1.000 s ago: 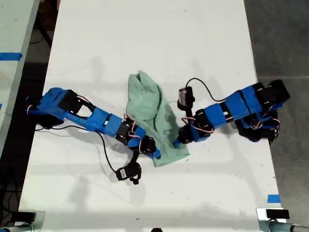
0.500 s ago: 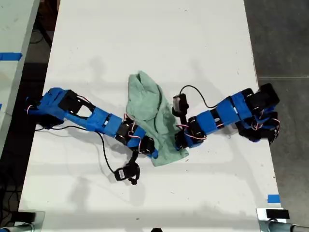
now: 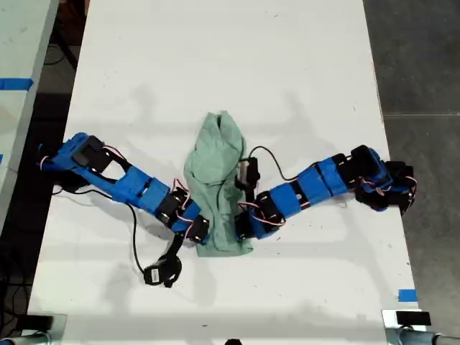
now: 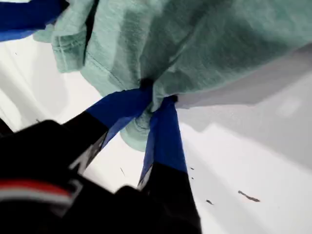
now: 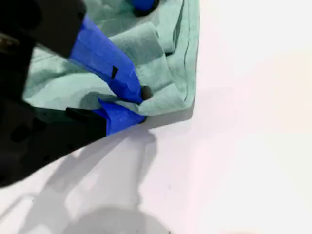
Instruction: Fold t shirt
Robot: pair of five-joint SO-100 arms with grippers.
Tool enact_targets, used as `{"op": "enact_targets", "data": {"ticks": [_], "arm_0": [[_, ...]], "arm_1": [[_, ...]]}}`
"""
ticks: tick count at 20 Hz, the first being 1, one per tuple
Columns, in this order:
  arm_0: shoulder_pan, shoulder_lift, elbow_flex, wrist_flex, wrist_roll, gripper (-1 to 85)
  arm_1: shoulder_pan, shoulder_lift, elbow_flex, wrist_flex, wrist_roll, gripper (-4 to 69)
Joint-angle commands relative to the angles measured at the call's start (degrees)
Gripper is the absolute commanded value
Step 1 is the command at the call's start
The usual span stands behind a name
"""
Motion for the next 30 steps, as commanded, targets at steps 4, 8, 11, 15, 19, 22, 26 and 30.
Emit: {"op": "enact_targets", "data": {"ticks": [4, 8, 11, 15, 19, 22, 26, 30], "arm_0": [[2.29, 12.57, -1.41, 2.99, -1.85, -0.1], [-1.93, 24.79, 0.00, 4.83, 0.70, -0.1], [-8.96, 30.06, 0.88, 8.35, 3.34, -0.1], [-17.49, 34.63, 4.31, 14.33, 4.66, -0.1], [-26.72, 45.35, 22.06, 12.66, 5.27, -0.1], [-36.56, 55.02, 34.80, 5.10, 9.93, 4.0], [-43.86, 53.88, 35.16, 2.02, 14.85, 14.9], [-47.20, 49.13, 33.75, 3.25, 16.70, 20.8]], "arm_1": [[0.62, 6.24, -7.12, 0.26, -8.44, 1.3], [7.21, 14.68, -8.61, 0.44, -14.85, 1.3], [14.85, 21.71, -6.94, 0.44, -18.46, 1.2], [25.58, 25.58, -5.19, 0.79, -22.59, 1.2], [32.87, 27.69, -1.93, 2.20, -25.14, 1.3], [37.35, 27.69, -0.09, 3.34, -26.63, 6.5], [42.19, 27.69, 2.64, 8.00, -26.98, 22.9], [47.81, 27.77, 2.90, 15.12, -28.21, 36.5]]}}
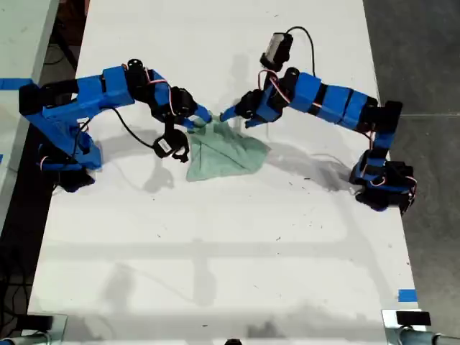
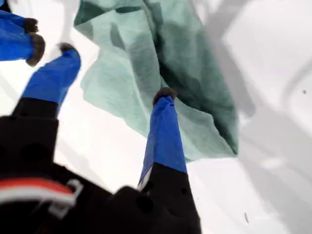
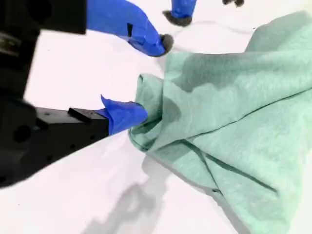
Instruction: Fold t shirt
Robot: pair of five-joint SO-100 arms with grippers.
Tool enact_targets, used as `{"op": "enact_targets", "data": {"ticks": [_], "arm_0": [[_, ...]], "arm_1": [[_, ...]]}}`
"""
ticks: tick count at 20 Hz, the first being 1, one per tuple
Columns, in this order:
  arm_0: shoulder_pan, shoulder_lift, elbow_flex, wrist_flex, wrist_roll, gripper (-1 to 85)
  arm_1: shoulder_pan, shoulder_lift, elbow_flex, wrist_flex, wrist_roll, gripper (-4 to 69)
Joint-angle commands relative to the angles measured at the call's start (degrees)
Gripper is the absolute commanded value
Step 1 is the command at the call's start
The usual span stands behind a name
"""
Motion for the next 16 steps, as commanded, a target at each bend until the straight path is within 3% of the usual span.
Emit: {"op": "enact_targets", "data": {"ticks": [1, 4, 5, 6, 8, 11, 13, 16], "arm_0": [[-3.60, 0.70, -2.81, 1.41, 1.32, 20.8], [-7.38, 6.94, -3.78, 7.03, 3.87, 14.7], [-8.44, 10.72, -4.48, 9.58, 5.10, 2.9], [-8.70, 15.64, -5.71, 12.30, 6.50, -0.1], [-3.96, 28.83, -8.96, 15.91, 7.56, -0.1], [11.95, 47.02, -2.81, 13.71, 3.08, -0.2], [20.65, 56.87, 13.89, 7.38, -0.88, -0.1], [28.48, 70.66, 42.71, -6.77, -4.31, 1.7]], "arm_1": [[4.57, 5.27, -0.35, 5.45, -2.20, 37.2], [8.09, 7.91, 0.79, 11.87, -4.22, 37.6], [8.53, 10.99, 3.16, 12.83, -5.54, 31.0], [8.53, 15.56, 6.15, 14.15, -5.89, 0.6], [6.59, 30.76, 17.05, 13.27, -6.06, 0.2], [-4.04, 54.40, 33.31, 10.63, -3.08, 0.3], [-13.54, 63.72, 44.12, 8.17, 1.14, 0.3], [-21.88, 76.82, 64.95, -1.41, 5.98, 0.3]]}}
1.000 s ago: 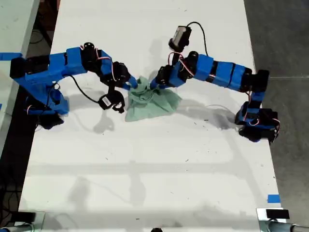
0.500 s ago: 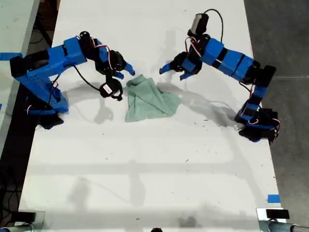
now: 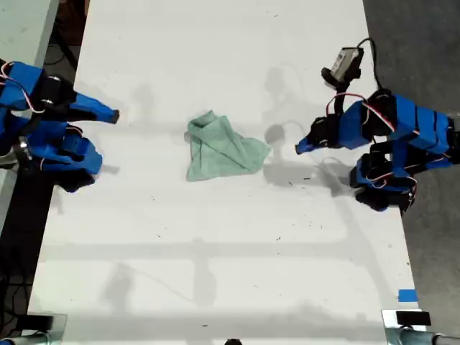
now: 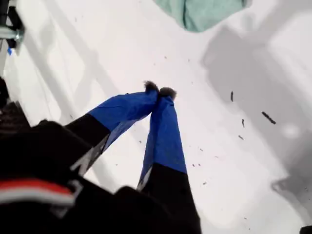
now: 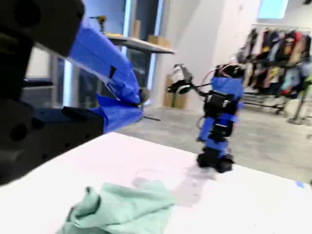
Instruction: Fold t shirt
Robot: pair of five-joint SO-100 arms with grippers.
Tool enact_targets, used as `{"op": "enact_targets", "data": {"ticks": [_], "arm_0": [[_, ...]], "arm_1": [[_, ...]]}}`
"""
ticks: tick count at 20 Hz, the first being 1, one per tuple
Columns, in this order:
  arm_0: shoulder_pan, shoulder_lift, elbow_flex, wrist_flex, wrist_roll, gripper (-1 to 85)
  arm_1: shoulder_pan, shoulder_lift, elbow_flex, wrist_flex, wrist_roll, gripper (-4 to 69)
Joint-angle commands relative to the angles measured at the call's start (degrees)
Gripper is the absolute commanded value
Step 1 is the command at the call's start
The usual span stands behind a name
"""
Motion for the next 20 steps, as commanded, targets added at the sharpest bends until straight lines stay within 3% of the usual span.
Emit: {"op": "enact_targets", "data": {"ticks": [1, 4, 5, 6, 7, 9, 11, 12, 15, 20], "arm_0": [[3.78, 12.22, 26.19, -11.69, -4.22, 2.6], [2.02, 38.50, 51.33, -13.27, -4.39, 1.0], [2.55, 36.04, 53.44, -12.66, -4.92, 2.0], [3.78, 36.91, 57.22, -13.97, -4.66, 2.6], [4.04, 37.79, 60.21, -13.71, -4.57, -0.1], [2.90, 37.62, 65.13, -10.20, -10.55, 7.3], [3.43, 38.06, 64.95, -10.28, -8.96, 13.1], [2.55, 38.06, 64.95, -10.28, -4.92, 13.1], [1.85, 38.06, 64.78, -10.46, -4.13, 13.3], [1.85, 38.06, 64.78, -10.46, -4.13, 13.3]], "arm_1": [[-5.19, 12.92, 18.11, -8.96, 3.60, 0.3], [-7.03, 29.18, 41.04, -18.98, 2.99, 0.8], [-7.03, 37.53, 48.16, -18.72, 3.43, 0.9], [-6.42, 49.13, 55.02, -14.59, 4.92, 2.0], [-5.27, 52.56, 59.94, -8.61, 11.69, 3.0], [-4.31, 51.77, 65.57, -8.53, 19.51, 13.9], [-6.06, 52.29, 65.65, -8.70, 21.01, 11.6], [-7.65, 52.21, 65.65, -8.79, 14.68, 15.7], [-9.40, 52.21, 65.65, -8.79, -3.43, 14.9], [-9.32, 52.21, 65.65, -8.79, -1.14, 14.9]]}}
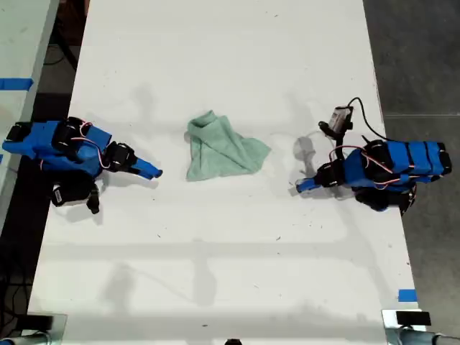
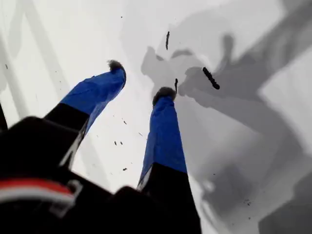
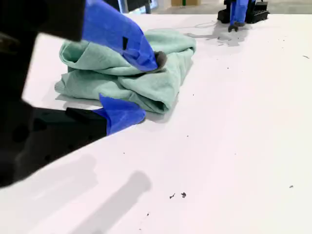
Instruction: Fold t shirt
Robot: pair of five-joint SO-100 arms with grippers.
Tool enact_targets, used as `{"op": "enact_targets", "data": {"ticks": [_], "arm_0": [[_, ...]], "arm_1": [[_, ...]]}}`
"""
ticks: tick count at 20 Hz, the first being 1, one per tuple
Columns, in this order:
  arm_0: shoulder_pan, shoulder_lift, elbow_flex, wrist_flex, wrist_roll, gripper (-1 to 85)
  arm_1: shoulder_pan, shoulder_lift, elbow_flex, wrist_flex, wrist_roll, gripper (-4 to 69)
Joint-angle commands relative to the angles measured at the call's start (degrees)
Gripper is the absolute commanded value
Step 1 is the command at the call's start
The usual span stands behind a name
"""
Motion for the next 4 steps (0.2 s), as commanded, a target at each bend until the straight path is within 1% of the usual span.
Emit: {"op": "enact_targets", "data": {"ticks": [1, 4], "arm_0": [[-0.88, 0.44, 0.35, 0.09, 0.26, 13.3], [-0.88, 0.44, 0.35, 0.09, 0.26, 13.3]], "arm_1": [[-0.53, 0.62, 2.64, 0.18, -0.88, 14.9], [-0.53, 0.62, 2.64, 0.18, -0.88, 14.9]]}}
